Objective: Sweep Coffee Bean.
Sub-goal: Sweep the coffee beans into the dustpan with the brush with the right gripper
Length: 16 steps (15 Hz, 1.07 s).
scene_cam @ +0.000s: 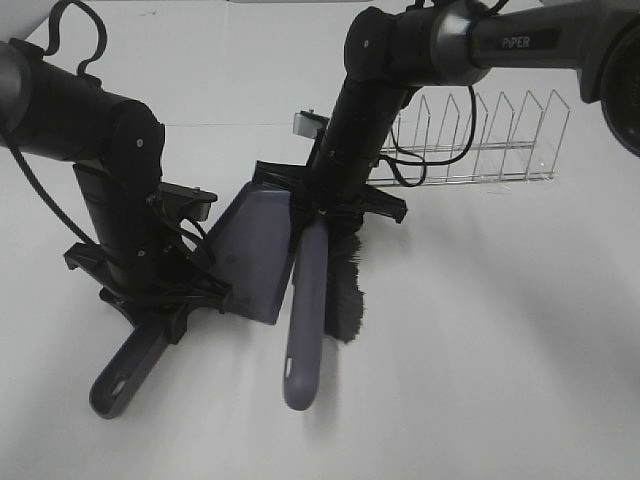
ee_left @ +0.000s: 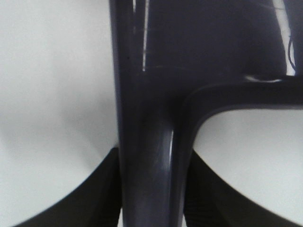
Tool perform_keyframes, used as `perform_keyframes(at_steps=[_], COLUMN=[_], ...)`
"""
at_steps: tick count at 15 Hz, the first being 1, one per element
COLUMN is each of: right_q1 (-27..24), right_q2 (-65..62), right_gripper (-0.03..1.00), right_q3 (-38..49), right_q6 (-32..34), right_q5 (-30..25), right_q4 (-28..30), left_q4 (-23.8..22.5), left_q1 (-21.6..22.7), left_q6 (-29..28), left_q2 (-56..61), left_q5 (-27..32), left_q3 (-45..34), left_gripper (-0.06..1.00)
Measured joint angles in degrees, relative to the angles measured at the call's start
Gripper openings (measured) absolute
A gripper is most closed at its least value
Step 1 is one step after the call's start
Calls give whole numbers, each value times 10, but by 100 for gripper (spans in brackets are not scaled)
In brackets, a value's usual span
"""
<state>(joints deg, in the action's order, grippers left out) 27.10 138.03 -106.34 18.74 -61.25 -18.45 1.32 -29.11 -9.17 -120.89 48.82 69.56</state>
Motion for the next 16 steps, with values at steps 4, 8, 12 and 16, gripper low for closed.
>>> perform_keyframes(at_steps=[4,8,12,16], right_q1=[0,0,0,0], right_q2=[14,20,20,-7], right_gripper=[31,31,31,31], right_q3=[-48,-105,-181,-197], right_q6=[-48,-49,-49,-53], right_q5=[16,-36,-85,-85], right_q4=[-111,-93,-26,62], left_q4=[1,1,1,1], left_q1=[0,0,0,0], left_q6=[2,2,2,2], left_q2=[0,0,0,0], left_q5=[0,0,1,2], left_q3=[0,0,0,1], left_gripper=[33,33,33,33])
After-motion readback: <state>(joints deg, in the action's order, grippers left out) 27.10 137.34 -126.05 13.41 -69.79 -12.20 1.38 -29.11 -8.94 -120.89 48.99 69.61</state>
